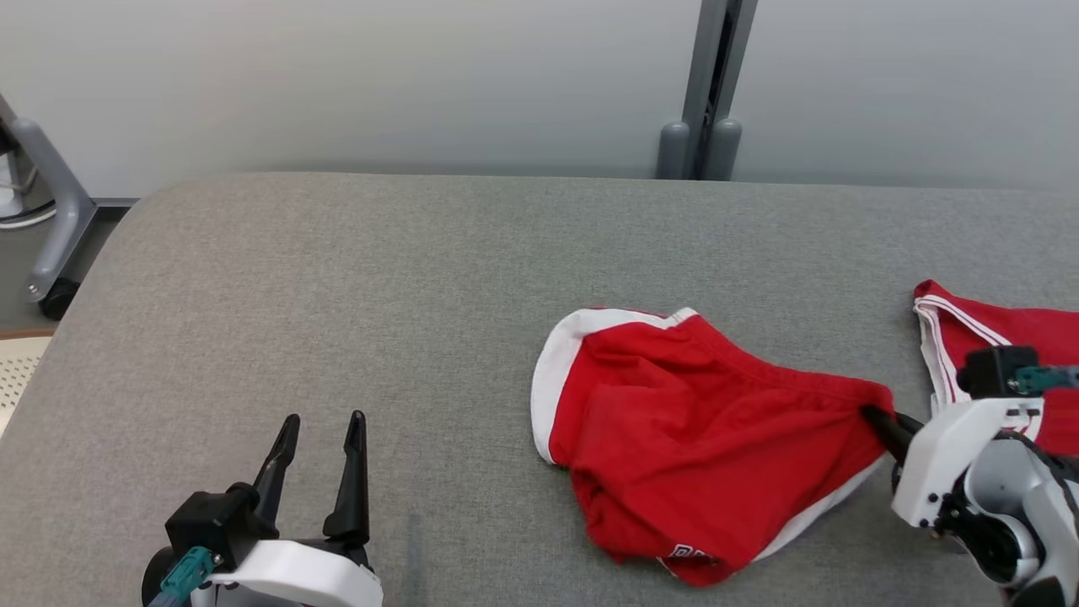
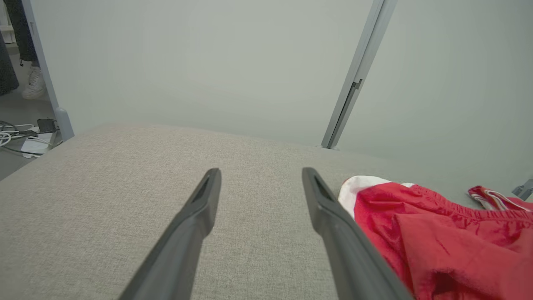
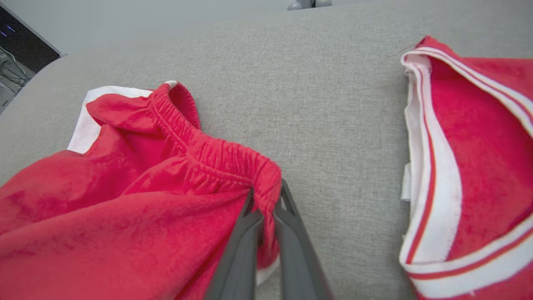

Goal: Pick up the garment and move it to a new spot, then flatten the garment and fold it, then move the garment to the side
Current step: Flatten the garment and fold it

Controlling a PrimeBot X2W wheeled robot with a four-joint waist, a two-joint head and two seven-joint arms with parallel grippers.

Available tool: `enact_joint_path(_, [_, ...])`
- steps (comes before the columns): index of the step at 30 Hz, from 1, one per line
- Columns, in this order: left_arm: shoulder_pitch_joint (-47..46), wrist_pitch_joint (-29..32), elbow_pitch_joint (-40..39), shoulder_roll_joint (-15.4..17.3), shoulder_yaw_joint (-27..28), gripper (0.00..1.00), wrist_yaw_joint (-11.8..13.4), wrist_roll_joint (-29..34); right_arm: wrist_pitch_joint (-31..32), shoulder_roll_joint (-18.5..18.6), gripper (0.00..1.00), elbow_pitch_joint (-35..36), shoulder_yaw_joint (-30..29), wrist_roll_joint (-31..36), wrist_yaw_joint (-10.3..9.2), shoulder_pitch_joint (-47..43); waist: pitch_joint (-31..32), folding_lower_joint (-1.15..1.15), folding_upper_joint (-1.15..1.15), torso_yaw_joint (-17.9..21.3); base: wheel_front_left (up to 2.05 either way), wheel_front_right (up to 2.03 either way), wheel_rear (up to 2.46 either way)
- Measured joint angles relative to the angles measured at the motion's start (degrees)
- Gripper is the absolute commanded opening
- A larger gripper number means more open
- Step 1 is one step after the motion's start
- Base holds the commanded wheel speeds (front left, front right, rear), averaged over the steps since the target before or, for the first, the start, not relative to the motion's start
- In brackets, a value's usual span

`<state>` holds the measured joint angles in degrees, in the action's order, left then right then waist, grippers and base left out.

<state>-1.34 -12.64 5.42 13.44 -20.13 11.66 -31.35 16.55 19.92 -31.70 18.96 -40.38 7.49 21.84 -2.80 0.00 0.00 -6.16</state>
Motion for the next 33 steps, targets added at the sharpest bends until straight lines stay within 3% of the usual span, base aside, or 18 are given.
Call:
enact_joint_path(8, [0.3, 0.0, 0.0, 0.0, -0.2, 1.0, 0.0, -0.4, 0.5, 1.6, 0.0, 4.1, -6.7, 1.1, 0.0, -8.6, 0.3, 0.0, 0.0, 3.0, 0.0, 0.0, 0.0])
enact_joint_path(9, [0.3, 0.0, 0.0, 0.0, -0.3, 1.0, 0.0, -0.4, 0.5, 1.3, 0.01, 4.5, -7.5, 1.5, 0.0, -9.6, 0.3, 0.0, 0.0, 3.2, 0.0, 0.0, 0.0])
enact_joint_path(10, [0.3, 0.0, 0.0, 0.1, -0.3, 1.0, 0.0, -0.4, 0.5, 0.9, 0.08, 4.8, -8.3, 1.9, 0.0, -10.4, 0.3, 0.0, 0.0, 3.5, 0.0, 0.0, 0.0])
enact_joint_path(11, [0.2, 0.0, 0.0, 0.1, -0.4, 1.0, 0.0, -0.4, 0.5, 0.4, 0.33, 5.0, -8.9, 2.4, 0.0, -11.1, 0.3, 0.0, 0.0, 3.7, 0.0, 0.0, 0.0])
enact_joint_path(12, [0.2, 0.0, 0.1, 0.1, -0.4, 1.0, 0.0, -0.4, 0.5, -0.1, 1.0, 5.2, -9.4, 3.1, 0.0, -11.6, 0.3, 0.0, 0.0, 3.8, 0.0, 0.0, 0.0])
enact_joint_path(23, [-0.1, 1.1, -0.1, 0.8, -1.3, 1.0, -0.1, -0.4, -3.1, -4.7, 1.0, 13.3, -14.9, 8.0, 0.0, -14.7, 1.1, 0.0, 0.0, 4.5, 0.0, 0.0, 0.0])
enact_joint_path(33, [-1.5, 14.7, 1.7, 2.3, -10.7, 1.0, -7.2, -1.5, -6.1, -7.7, 1.0, 23.8, -18.2, 10.9, 0.0, -16.7, 1.2, 0.0, 0.0, 5.5, 0.0, 0.0, 0.0])
